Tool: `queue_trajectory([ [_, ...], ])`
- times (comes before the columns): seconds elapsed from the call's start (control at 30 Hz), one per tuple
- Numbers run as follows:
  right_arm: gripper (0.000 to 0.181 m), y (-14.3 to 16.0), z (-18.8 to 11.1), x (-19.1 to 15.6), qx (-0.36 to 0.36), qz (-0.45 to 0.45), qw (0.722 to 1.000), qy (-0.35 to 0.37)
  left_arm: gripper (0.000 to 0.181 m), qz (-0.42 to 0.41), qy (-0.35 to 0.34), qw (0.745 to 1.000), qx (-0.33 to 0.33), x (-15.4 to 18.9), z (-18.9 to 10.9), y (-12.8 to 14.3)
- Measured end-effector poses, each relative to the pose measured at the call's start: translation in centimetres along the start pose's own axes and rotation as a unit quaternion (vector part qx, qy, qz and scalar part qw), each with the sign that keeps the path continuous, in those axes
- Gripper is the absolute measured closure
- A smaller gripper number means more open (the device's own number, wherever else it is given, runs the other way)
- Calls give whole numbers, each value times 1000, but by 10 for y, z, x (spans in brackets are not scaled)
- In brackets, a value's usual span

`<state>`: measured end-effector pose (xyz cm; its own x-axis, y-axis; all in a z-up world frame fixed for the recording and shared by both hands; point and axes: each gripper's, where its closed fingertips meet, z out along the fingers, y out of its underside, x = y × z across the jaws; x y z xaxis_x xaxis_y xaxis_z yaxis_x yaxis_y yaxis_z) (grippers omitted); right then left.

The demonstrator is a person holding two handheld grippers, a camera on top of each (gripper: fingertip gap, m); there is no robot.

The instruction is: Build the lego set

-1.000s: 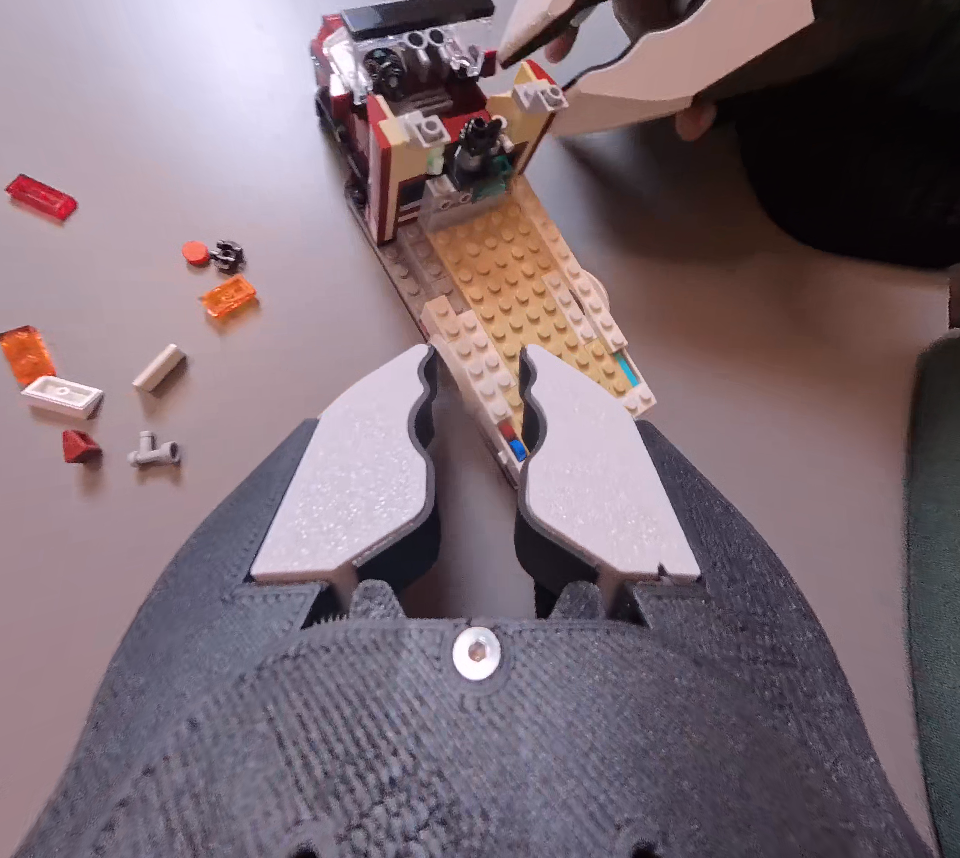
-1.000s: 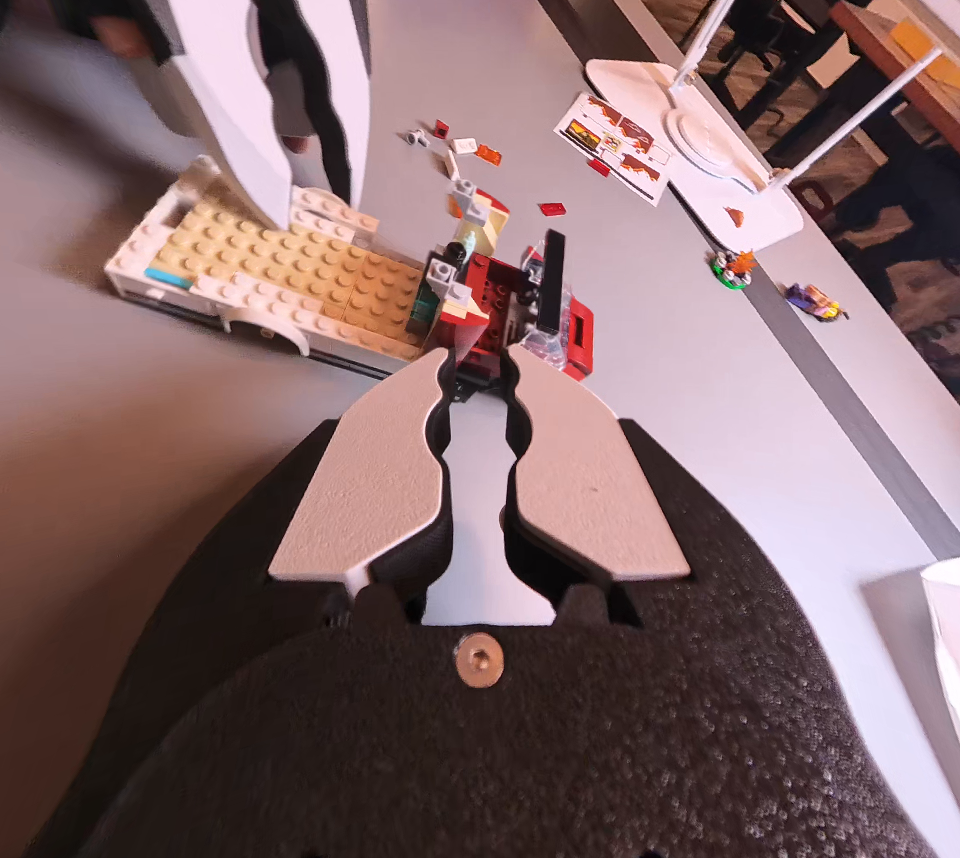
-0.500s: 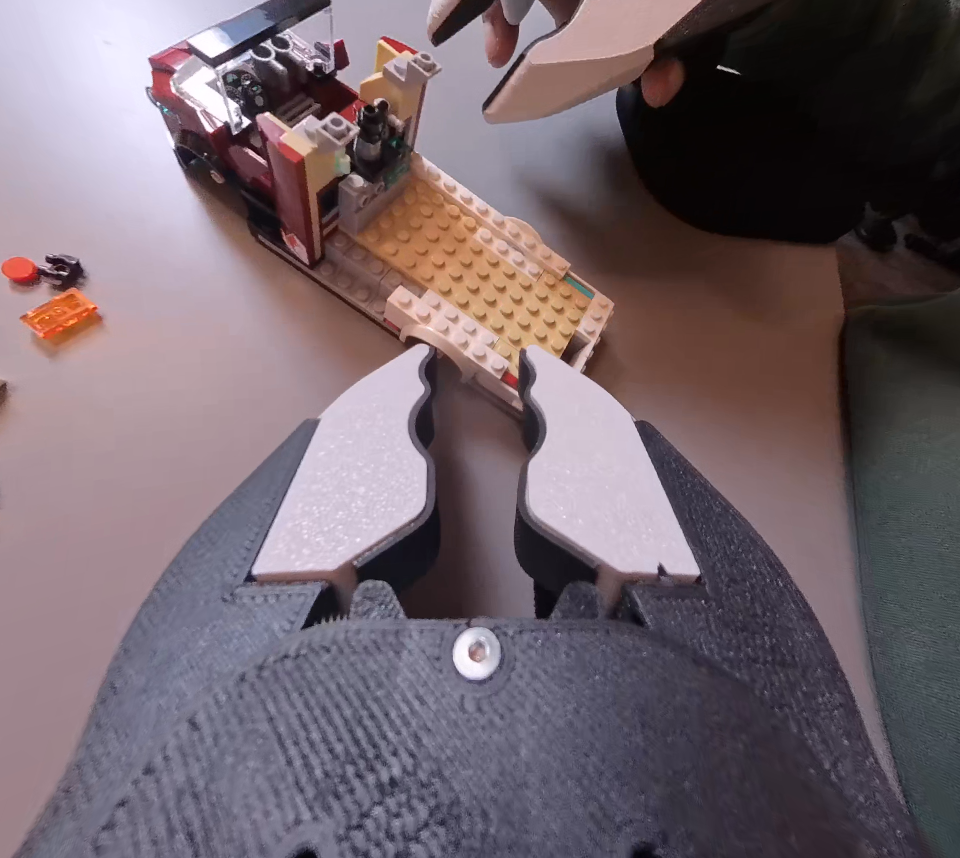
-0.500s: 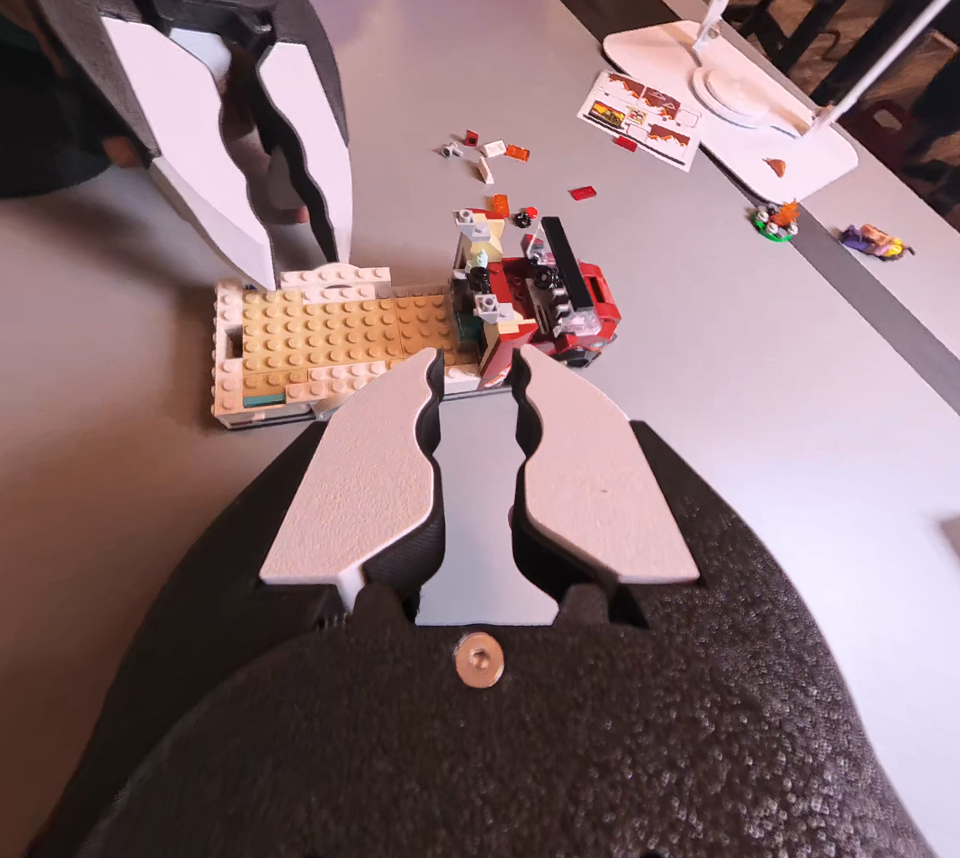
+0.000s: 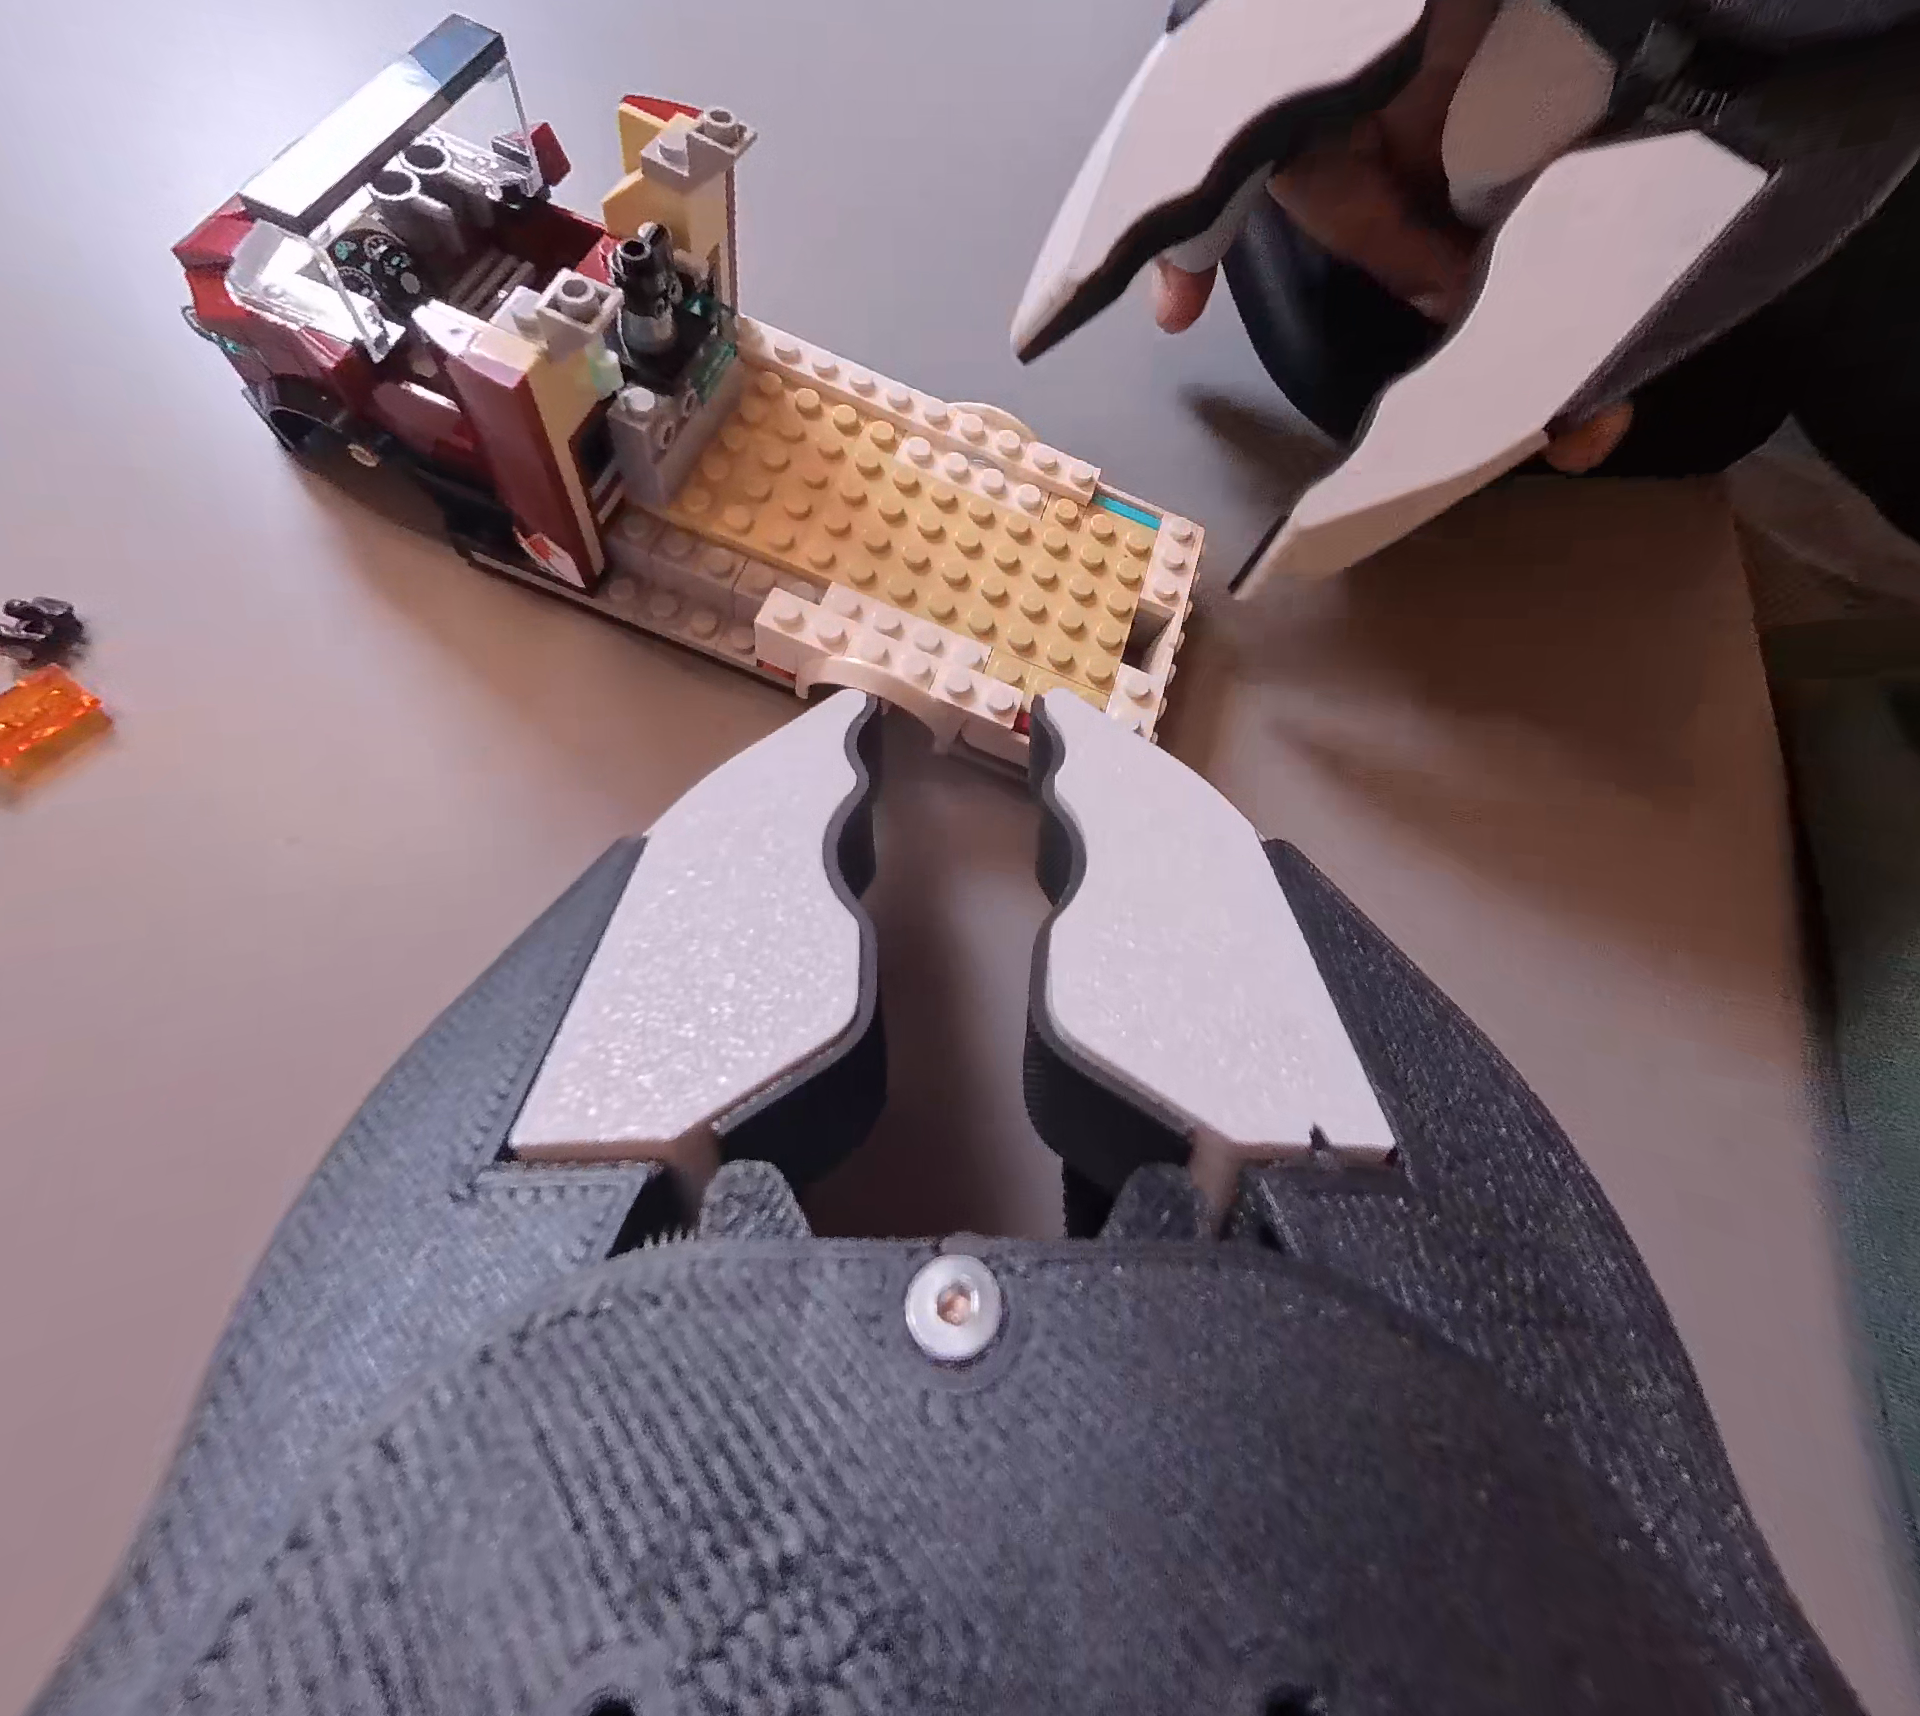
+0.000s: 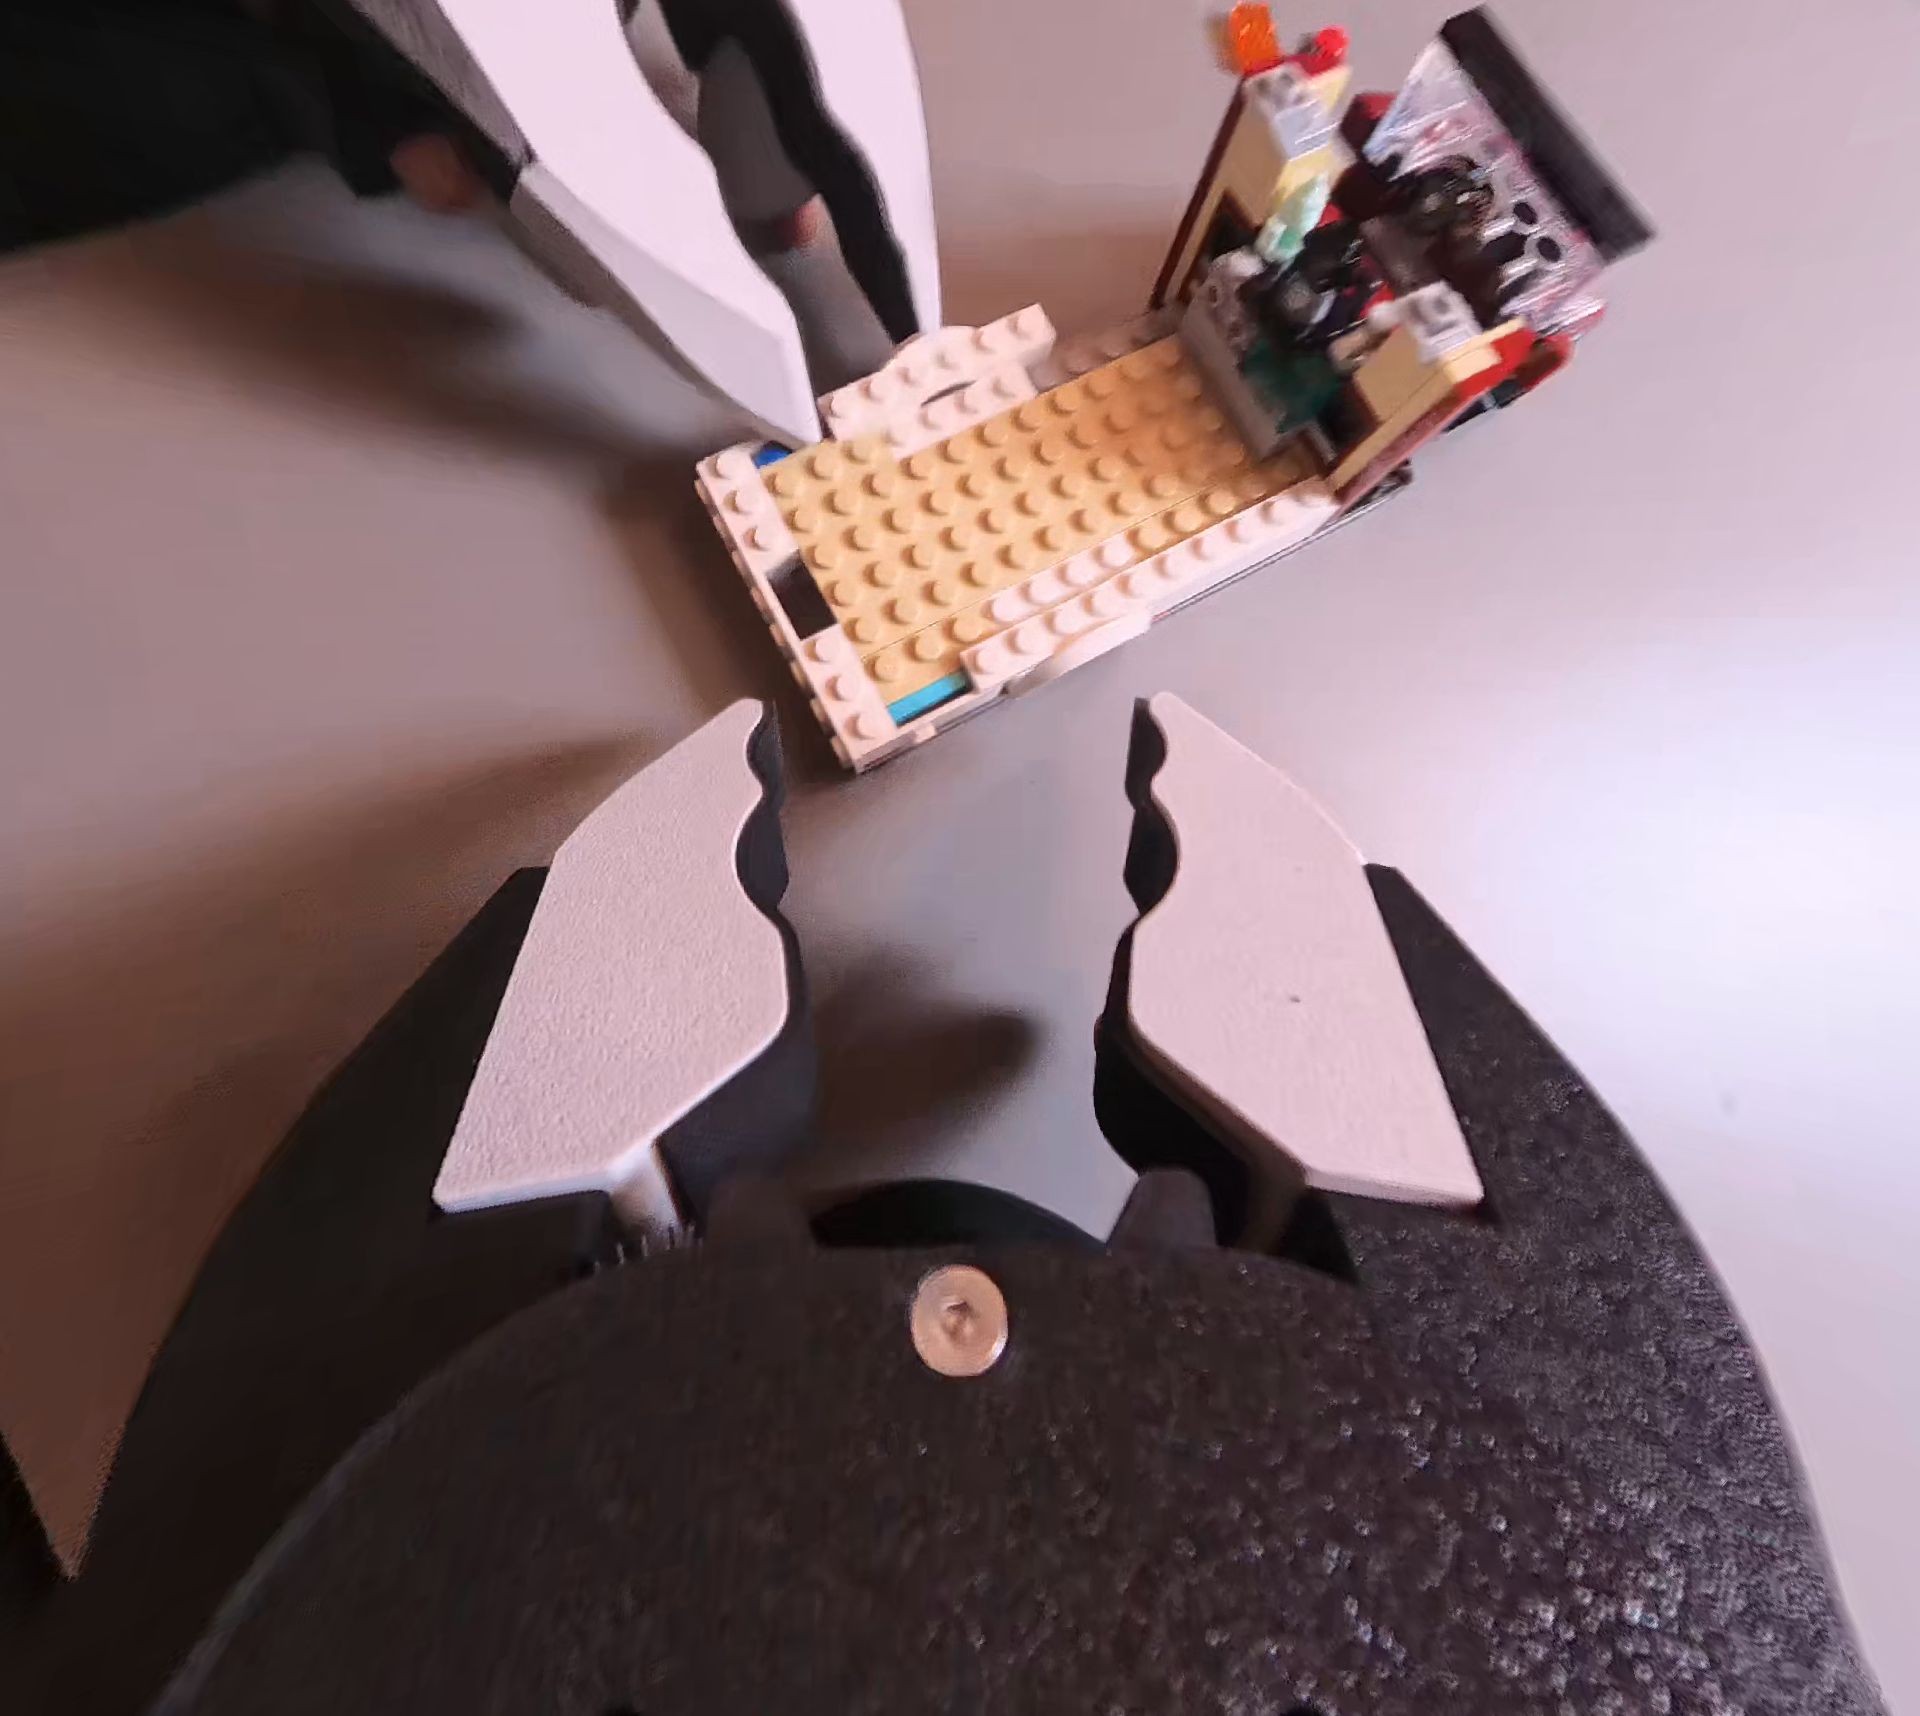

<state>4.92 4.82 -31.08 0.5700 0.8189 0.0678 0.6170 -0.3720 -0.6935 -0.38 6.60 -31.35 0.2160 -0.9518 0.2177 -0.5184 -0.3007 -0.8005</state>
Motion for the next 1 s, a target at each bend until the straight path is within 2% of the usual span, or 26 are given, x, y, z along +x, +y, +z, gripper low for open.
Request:
queue_trajectory([
  [0.13,125,7,12,0,-35,-30,999,22,154,4,-5,1000,2,-1,0,-1],
  [0.33,134,-2,23,6,-37,-42,998,21,155,1,-31,999,11,-16,-5,-1],
  [0.5,138,-15,37,10,-45,-25,998,31,150,-9,-106,994,29,-45,-18,-5],
  [0.6,144,-25,47,-2,-48,-33,998,26,150,-36,-148,987,58,-66,-33,-12],
  [0.73,144,-41,59,-28,-30,-79,996,-9,148,-56,-160,983,68,-79,-44,-11],
  [0.9,144,-62,75,-39,-2,-113,993,-43,130,-16,-184,982,48,-84,-49,-9],
  [1.0,143,-74,82,-36,28,-126,990,-60,117,-5,-176,983,45,-83,-51,-9],
])
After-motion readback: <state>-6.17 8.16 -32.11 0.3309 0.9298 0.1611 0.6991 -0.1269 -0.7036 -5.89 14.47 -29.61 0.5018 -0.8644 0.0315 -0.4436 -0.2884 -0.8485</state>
